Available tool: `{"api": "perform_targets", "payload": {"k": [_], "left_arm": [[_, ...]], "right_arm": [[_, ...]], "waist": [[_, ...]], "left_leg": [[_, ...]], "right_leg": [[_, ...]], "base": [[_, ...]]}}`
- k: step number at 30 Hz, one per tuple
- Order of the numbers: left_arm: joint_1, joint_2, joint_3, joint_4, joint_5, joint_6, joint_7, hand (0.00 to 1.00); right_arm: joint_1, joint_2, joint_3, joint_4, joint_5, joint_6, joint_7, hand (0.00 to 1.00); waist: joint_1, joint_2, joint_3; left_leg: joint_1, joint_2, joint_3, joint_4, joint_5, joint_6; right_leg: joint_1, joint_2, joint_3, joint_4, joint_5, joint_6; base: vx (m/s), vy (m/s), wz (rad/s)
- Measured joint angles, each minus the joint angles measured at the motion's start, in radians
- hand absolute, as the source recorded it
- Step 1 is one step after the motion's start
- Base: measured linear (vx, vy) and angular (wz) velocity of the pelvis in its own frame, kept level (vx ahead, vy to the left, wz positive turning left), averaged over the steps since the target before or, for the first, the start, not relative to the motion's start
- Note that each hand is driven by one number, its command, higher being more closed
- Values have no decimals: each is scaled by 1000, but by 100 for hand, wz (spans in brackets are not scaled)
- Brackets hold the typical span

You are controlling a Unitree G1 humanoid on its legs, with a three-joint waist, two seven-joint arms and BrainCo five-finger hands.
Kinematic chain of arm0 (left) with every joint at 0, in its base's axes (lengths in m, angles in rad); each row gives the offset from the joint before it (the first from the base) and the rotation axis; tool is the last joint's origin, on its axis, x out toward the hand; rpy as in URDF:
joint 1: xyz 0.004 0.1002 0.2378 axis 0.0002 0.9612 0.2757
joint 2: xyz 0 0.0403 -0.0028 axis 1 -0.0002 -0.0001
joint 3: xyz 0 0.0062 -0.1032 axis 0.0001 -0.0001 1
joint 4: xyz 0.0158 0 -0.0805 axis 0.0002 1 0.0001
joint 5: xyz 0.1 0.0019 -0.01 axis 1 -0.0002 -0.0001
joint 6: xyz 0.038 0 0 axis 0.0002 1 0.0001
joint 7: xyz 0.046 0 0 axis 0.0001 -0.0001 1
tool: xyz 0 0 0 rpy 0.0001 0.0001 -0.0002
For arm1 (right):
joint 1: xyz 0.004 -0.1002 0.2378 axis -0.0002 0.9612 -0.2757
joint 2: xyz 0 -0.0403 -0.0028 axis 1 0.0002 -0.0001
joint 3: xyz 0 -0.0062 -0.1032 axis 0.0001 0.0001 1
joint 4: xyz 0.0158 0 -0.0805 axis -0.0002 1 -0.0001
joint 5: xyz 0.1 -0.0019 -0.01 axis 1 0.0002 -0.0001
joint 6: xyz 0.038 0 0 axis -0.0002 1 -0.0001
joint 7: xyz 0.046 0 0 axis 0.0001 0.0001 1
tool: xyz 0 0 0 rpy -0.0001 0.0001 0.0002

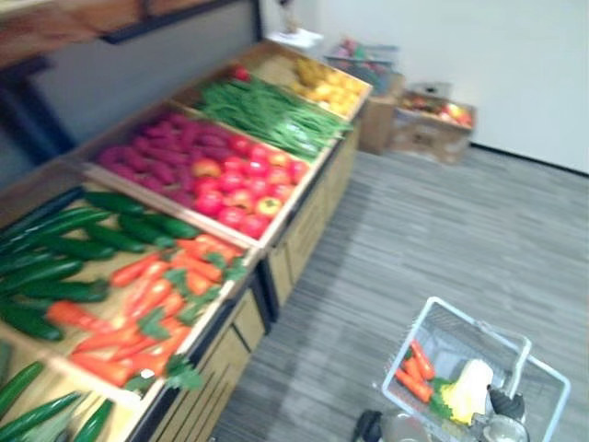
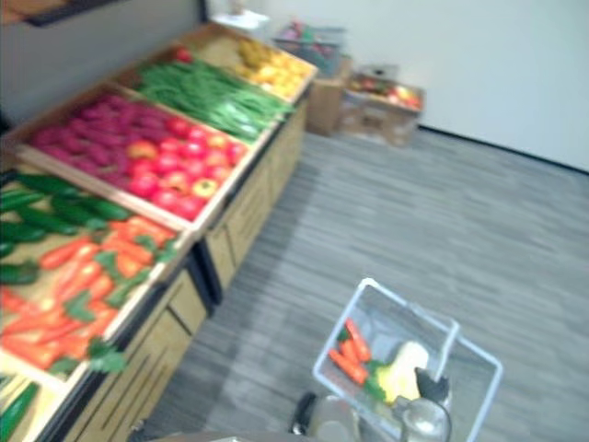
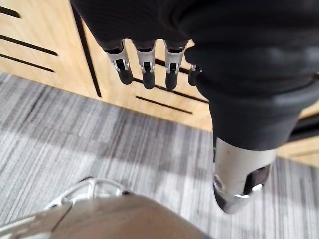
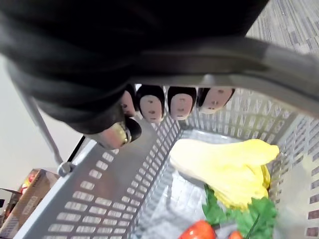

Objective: Pick vegetable in the basket

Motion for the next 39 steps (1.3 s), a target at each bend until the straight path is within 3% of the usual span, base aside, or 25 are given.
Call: {"api": "perform_targets", "payload": {"k": [1,3,7,11,13,14,15,17,20,22,24,25,29,32,33,36,37,38,39], "left_arm": [[-13,-13,0,-4,-8,-5,-2,0],[-29,-20,-1,-7,-33,-14,-11,0],[-21,-27,7,-15,-39,-19,-16,0],[-20,-26,9,-11,-39,-26,-13,0],[-7,-37,30,-10,-58,-29,-5,0],[3,-36,46,-10,-74,-30,5,0],[4,-33,48,-11,-78,-30,10,0],[15,-42,44,-14,-97,-37,25,0],[26,-46,37,-18,-94,-40,38,0],[33,-48,37,-17,-90,-38,48,0],[34,-57,24,-12,-65,-37,50,0],[37,-61,13,-10,-63,-37,50,0],[32,-50,-15,-4,-55,-36,49,0],[28,-42,-37,-4,-56,-36,49,0],[28,-23,-61,-2,-57,-36,49,0],[27,25,-123,4,-57,-37,48,0],[25,31,-130,3,-57,-37,48,0],[17,32,-130,5,-58,-35,48,0],[11,33,-130,5,-58,-34,48,0]], "right_arm": [[-4,-5,0,0,-4,2,2,100],[-2,-5,-1,5,-3,11,4,100],[1,-3,0,14,-3,24,3,100],[17,-2,5,24,-2,24,2,100],[5,-7,24,37,-3,19,5,100],[-8,-9,50,45,-3,18,4,100],[-19,-12,60,49,-4,17,4,100],[-34,-25,85,75,-4,16,6,100],[-38,-24,103,82,-3,15,6,100],[-36,-25,119,80,-3,13,6,100],[-18,-30,118,64,-4,4,6,100],[-4,-30,119,61,-4,4,5,100],[20,-26,117,41,-3,2,3,100],[0,-24,116,35,-3,2,2,100],[-18,-21,119,17,-3,2,1,100],[-63,-24,143,-4,-5,0,0,100],[-66,-25,158,-8,-6,0,1,100],[-71,-23,165,-20,-7,-1,2,100],[-73,-22,164,-30,-7,0,1,100]], "waist": [[-3,17,10],[-3,26,16],[3,24,21],[-2,24,27],[11,31,33],[23,19,45],[26,23,44],[30,10,53],[34,14,52],[34,22,50],[41,61,41],[53,65,33],[54,60,26],[60,58,27],[65,42,31],[62,13,44],[57,5,46],[56,14,55],[54,13,57]], "left_leg": [[3,9,45,9,12,13],[4,12,121,41,37,16],[13,35,211,146,103,10],[-15,117,180,323,90,11],[-25,183,153,480,127,40],[-68,198,44,570,110,44],[-97,182,-27,589,65,33],[-181,81,-239,503,-30,32],[-233,1,-423,252,-41,17],[-260,-16,-507,135,-37,23],[-283,5,-536,89,-14,33],[-278,2,-524,90,-8,40],[-246,-44,-496,64,-6,44],[-227,-56,-478,47,-12,54],[-195,-69,-437,35,2,68],[-118,-82,-403,36,-6,72],[-101,-76,-406,36,-6,72],[-87,-66,-424,34,-5,73],[-80,-58,-432,34,-5,73]], "right_leg": [[20,38,12,-89,33,-5],[49,83,32,-211,63,-2],[120,109,22,-368,83,15],[149,134,51,-373,85,0],[179,163,102,-384,85,0],[197,166,147,-394,80,-8],[201,162,167,-389,79,-8],[219,136,236,-394,83,-1],[228,117,301,-398,93,14],[228,119,325,-414,104,31],[234,148,353,-435,124,57],[245,144,354,-448,132,69],[251,101,366,-465,145,96],[169,69,376,-287,45,130],[70,23,371,-41,-31,125],[-46,-51,338,288,-28,146],[-51,-68,306,334,-13,136],[-69,-92,264,400,-10,117],[-73,-100,250,413,-50,114]], "base": [[-14,2,-95],[-33,12,-81],[-44,-45,-70],[43,-19,-30],[107,5,-72],[77,13,-72],[78,35,-87],[62,85,-76],[36,128,-69],[10,150,-77],[35,225,-75],[94,243,-59],[118,238,-24],[166,192,-18],[238,186,-36],[252,78,-20],[350,-2,11],[225,-23,18],[260,-61,28]]}}
